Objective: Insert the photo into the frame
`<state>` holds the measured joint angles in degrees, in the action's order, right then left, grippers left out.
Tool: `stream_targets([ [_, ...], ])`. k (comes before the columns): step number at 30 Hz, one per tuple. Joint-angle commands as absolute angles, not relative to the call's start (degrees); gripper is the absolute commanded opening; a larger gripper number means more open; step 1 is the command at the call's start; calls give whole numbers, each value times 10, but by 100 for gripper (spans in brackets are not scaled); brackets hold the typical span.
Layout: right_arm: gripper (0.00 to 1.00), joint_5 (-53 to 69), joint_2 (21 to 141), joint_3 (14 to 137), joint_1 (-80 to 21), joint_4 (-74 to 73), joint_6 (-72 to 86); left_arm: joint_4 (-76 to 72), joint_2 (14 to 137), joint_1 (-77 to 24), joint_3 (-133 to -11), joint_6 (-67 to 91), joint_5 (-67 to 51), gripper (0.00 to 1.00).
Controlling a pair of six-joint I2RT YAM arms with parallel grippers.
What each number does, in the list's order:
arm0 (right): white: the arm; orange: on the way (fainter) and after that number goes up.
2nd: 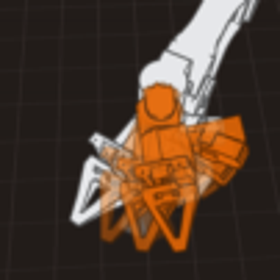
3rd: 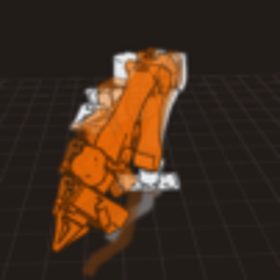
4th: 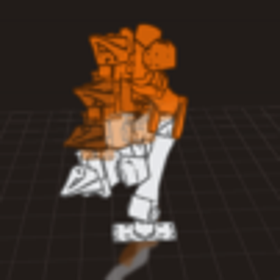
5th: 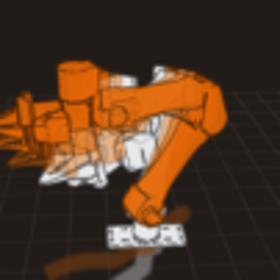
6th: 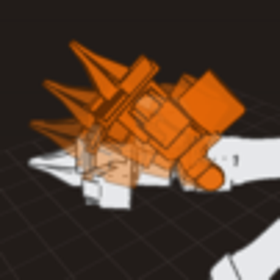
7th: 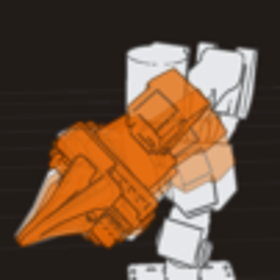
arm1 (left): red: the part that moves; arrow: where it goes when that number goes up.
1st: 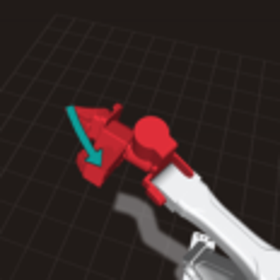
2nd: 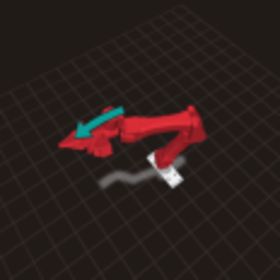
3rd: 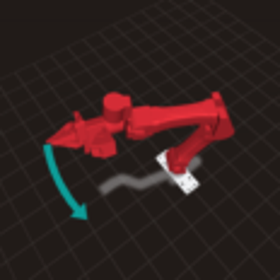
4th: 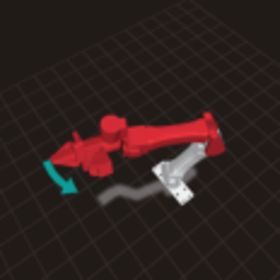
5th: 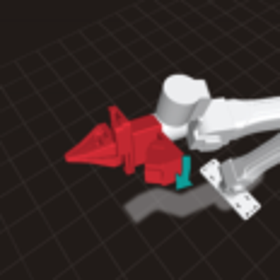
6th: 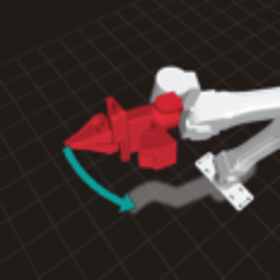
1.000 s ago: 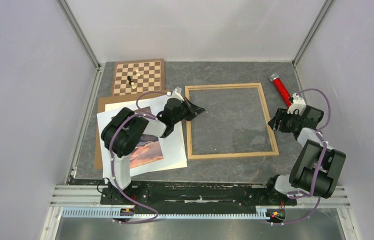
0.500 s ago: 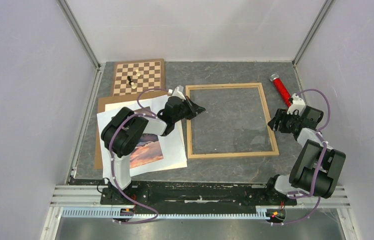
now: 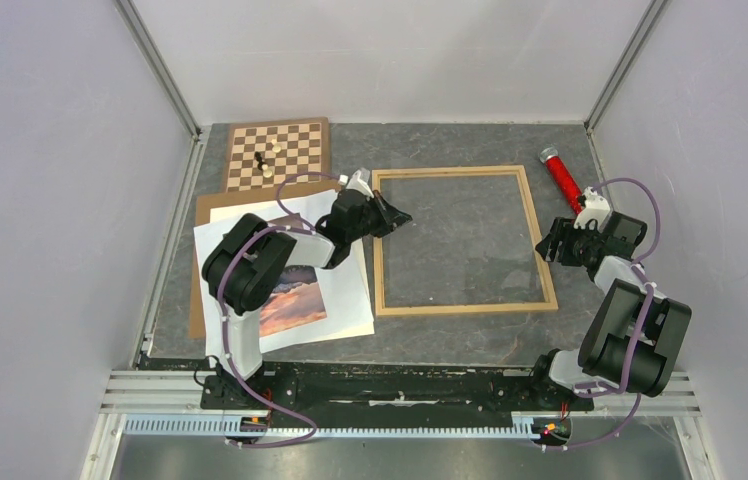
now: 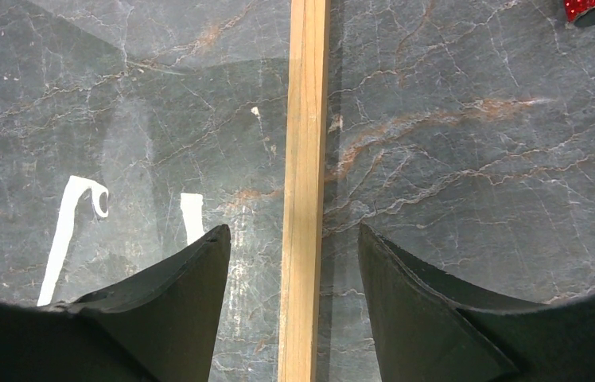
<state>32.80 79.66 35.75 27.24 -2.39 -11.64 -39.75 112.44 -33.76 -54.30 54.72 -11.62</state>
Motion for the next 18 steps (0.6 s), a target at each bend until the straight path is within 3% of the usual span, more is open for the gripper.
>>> stream_targets([
  [1,63,340,789,362,275,-10,-124,-405,1103,-336,-567,506,-124,2],
  [18,63,341,790,358,275,-9,-127,-383,1110,-340,-589,482,-139,2],
])
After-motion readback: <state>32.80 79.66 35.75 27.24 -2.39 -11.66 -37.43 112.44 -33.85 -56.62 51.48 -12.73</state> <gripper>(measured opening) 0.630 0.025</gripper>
